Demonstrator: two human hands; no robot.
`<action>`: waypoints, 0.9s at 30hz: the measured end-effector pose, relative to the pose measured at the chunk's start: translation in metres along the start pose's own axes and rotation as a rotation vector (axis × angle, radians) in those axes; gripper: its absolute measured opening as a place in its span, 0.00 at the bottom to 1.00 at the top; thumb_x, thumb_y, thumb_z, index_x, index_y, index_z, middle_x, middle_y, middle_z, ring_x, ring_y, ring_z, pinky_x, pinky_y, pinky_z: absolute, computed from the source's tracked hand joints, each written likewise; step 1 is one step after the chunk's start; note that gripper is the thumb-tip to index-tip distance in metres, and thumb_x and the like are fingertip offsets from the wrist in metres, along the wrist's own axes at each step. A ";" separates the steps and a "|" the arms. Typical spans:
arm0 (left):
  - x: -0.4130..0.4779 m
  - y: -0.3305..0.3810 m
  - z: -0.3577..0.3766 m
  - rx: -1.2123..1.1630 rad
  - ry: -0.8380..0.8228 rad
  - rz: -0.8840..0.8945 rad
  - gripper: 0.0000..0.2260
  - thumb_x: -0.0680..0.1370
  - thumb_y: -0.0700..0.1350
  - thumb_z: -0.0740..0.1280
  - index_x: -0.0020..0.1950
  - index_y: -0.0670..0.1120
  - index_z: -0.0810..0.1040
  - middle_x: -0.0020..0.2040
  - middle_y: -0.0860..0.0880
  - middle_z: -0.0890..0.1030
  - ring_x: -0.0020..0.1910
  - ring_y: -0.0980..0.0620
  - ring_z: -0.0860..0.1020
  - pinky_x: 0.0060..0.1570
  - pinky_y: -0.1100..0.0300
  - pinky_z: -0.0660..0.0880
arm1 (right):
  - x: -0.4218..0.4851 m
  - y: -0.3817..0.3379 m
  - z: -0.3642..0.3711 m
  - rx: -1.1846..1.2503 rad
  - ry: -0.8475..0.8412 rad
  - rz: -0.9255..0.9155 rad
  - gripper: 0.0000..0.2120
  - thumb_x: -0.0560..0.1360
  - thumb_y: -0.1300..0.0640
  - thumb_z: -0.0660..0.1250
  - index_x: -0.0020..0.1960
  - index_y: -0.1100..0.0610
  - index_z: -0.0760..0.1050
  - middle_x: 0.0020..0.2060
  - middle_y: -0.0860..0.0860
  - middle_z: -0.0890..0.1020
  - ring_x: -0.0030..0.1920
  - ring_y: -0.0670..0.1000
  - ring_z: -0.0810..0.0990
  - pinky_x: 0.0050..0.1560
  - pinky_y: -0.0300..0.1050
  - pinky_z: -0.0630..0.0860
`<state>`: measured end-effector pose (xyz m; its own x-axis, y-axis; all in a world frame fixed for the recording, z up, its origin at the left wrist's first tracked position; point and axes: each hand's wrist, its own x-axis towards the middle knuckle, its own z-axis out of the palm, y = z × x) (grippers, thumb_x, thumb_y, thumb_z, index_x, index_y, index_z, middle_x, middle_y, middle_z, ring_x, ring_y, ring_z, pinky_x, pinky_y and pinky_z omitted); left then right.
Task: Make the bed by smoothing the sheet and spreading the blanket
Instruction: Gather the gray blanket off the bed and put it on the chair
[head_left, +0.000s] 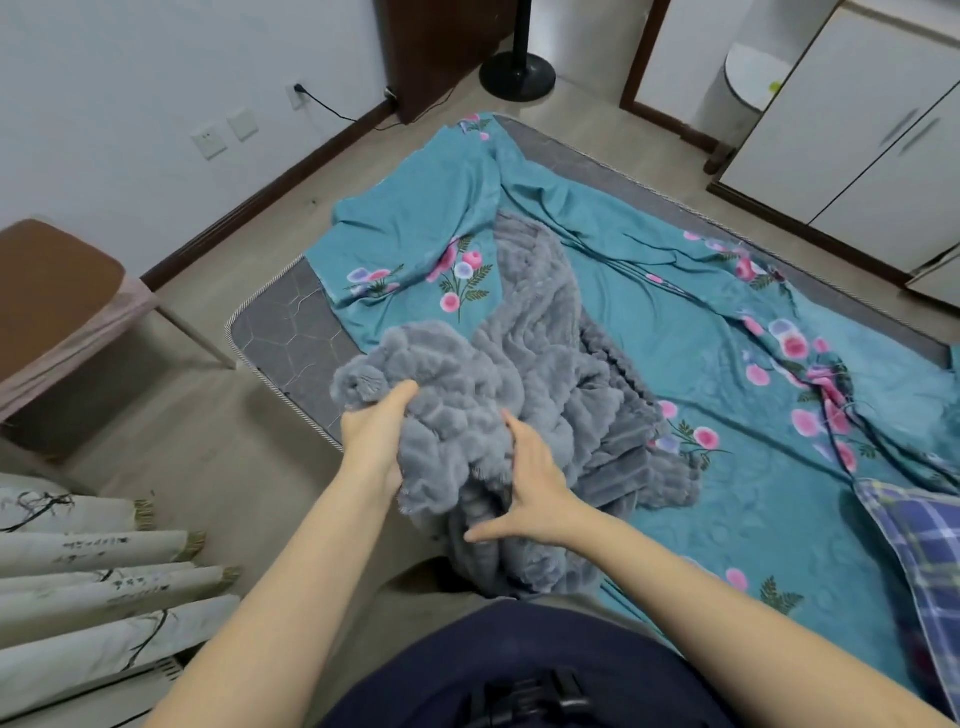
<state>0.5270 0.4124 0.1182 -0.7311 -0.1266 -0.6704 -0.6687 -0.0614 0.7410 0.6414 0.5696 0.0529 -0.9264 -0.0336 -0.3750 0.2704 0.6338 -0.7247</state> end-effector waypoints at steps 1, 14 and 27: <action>-0.004 0.005 0.002 -0.059 -0.028 -0.037 0.20 0.69 0.49 0.74 0.59 0.46 0.78 0.54 0.45 0.83 0.50 0.47 0.83 0.52 0.51 0.79 | 0.000 0.012 0.006 -0.041 0.037 0.055 0.68 0.52 0.26 0.73 0.73 0.38 0.28 0.75 0.43 0.41 0.77 0.53 0.45 0.73 0.65 0.53; -0.068 0.072 0.002 -0.180 -0.514 0.010 0.12 0.74 0.56 0.69 0.42 0.50 0.87 0.43 0.49 0.86 0.40 0.50 0.85 0.34 0.59 0.80 | 0.043 0.064 -0.057 0.544 0.764 0.606 0.30 0.76 0.47 0.64 0.74 0.45 0.55 0.74 0.58 0.62 0.68 0.64 0.68 0.67 0.60 0.67; -0.049 0.047 -0.035 -0.285 -0.014 0.219 0.12 0.76 0.48 0.69 0.58 0.46 0.80 0.49 0.46 0.86 0.47 0.47 0.84 0.41 0.52 0.82 | 0.049 -0.114 -0.205 1.246 0.648 0.038 0.16 0.78 0.47 0.56 0.53 0.51 0.80 0.49 0.52 0.85 0.52 0.54 0.82 0.55 0.49 0.79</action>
<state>0.5361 0.3811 0.1871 -0.8559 -0.1544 -0.4936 -0.4329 -0.3085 0.8470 0.5112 0.6546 0.2357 -0.7756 0.5417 -0.3240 0.0332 -0.4776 -0.8780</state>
